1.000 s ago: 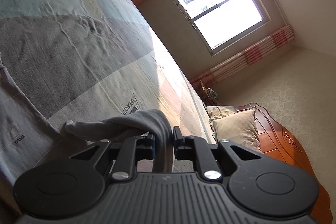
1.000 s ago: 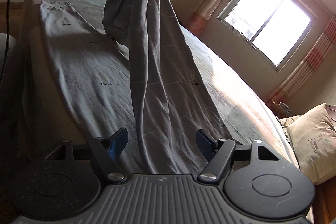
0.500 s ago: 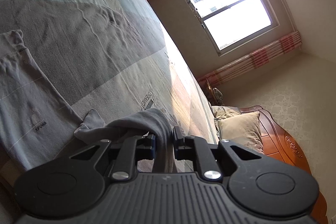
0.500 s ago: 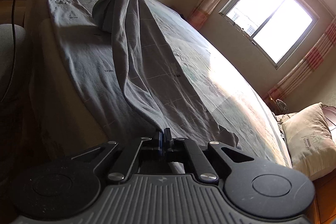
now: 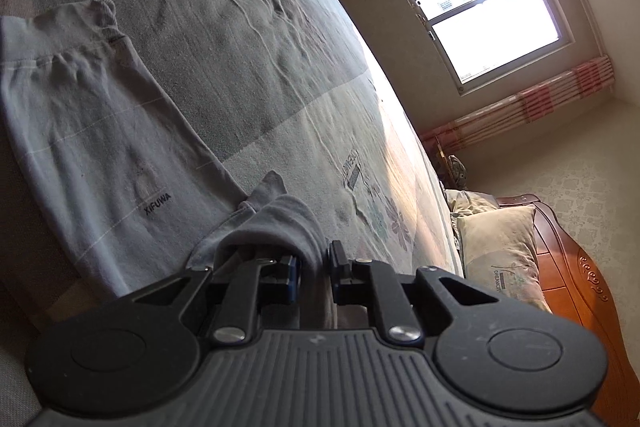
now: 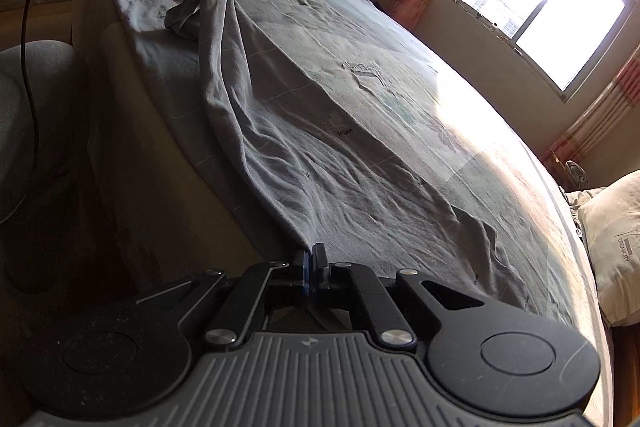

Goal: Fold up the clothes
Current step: 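Lower the grey garment onto the bed with both tools and release it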

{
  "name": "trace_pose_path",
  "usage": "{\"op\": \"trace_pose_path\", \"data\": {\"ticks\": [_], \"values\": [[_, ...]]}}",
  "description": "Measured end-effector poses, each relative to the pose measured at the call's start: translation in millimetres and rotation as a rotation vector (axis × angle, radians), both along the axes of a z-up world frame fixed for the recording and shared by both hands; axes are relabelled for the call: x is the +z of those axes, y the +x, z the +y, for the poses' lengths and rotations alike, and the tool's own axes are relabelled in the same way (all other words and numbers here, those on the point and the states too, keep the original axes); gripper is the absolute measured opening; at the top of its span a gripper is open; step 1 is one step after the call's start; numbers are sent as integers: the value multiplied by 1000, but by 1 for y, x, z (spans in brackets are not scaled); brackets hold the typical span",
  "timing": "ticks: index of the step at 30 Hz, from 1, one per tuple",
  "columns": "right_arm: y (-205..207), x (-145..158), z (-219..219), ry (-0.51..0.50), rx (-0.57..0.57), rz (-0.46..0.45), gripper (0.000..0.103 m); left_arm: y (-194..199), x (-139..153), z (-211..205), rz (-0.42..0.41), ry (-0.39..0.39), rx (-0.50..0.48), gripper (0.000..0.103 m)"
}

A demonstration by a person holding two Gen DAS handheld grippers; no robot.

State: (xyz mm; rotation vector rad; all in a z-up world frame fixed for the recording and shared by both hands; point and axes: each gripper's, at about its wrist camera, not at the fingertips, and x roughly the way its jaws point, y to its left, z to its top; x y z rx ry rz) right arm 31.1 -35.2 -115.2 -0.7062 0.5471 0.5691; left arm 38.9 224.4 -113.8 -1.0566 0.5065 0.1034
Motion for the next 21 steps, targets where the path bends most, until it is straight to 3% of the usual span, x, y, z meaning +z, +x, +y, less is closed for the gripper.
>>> {"op": "trace_pose_path", "data": {"ticks": [5,8,12,15,21], "values": [[4,-3,-3,32,-14,51,3,0,1,2,28,44,-14,12],[4,3,-13,88,-29,95,8,-1,-4,7,47,9,-21,12],[3,14,-30,171,-56,148,17,-9,4,10,74,34,-61,18],[2,24,-61,225,-139,173,21,-17,16,15,106,62,-78,26],[22,32,-118,315,-383,173,24,-27,50,7,123,180,-134,30]]}}
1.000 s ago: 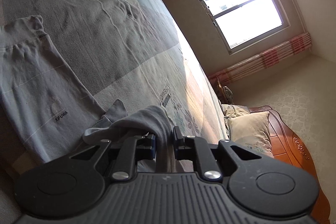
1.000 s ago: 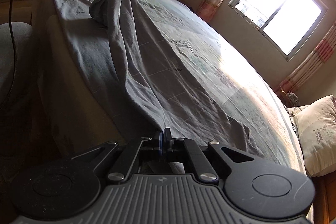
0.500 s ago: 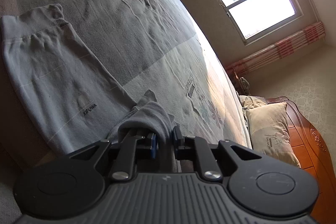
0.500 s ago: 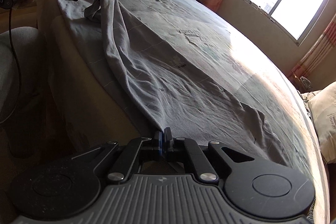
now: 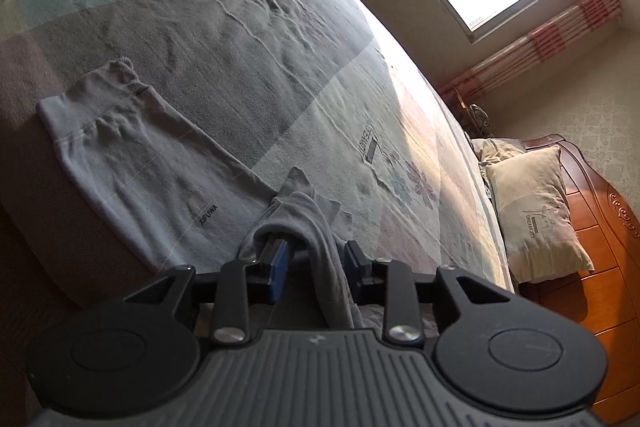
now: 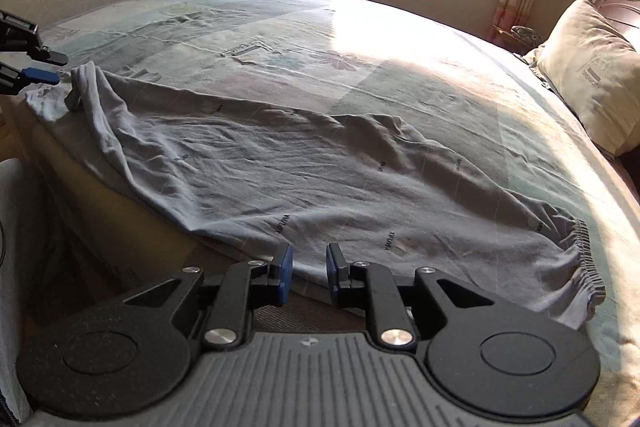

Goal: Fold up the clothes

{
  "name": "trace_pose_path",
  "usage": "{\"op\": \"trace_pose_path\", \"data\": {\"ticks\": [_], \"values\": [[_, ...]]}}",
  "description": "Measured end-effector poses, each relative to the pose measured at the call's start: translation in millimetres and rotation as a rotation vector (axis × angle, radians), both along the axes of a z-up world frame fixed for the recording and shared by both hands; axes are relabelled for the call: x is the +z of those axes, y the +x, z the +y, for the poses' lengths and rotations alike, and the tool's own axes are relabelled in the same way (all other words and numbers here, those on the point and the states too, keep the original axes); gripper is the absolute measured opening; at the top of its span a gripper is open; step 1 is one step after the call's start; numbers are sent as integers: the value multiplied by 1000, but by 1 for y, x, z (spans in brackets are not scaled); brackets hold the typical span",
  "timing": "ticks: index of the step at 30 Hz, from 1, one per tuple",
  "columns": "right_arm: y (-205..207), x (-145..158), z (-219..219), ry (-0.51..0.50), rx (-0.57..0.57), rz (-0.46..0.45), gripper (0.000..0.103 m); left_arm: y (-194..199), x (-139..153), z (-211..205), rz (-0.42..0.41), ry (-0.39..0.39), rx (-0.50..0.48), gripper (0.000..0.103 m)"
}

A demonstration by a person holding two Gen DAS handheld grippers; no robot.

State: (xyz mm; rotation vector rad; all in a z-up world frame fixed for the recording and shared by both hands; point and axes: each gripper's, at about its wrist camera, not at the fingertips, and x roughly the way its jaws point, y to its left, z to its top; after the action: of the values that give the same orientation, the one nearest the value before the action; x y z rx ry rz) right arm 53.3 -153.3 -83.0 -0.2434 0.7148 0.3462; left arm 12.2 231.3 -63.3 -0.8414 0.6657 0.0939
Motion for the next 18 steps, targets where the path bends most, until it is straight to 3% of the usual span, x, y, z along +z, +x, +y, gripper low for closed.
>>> {"op": "trace_pose_path", "data": {"ticks": [4,8,12,18], "values": [[27,-9,-10,41,-100,15,38,18,25,-42,-46,121,-133,37],[36,-27,-16,46,-168,117,40,47,31,-105,-89,230,-318,41],[11,-31,-34,77,-205,127,52,70,6,-173,-80,313,-506,43],[1,-15,-53,122,-240,76,54,77,-33,-248,-48,451,-713,43]]}}
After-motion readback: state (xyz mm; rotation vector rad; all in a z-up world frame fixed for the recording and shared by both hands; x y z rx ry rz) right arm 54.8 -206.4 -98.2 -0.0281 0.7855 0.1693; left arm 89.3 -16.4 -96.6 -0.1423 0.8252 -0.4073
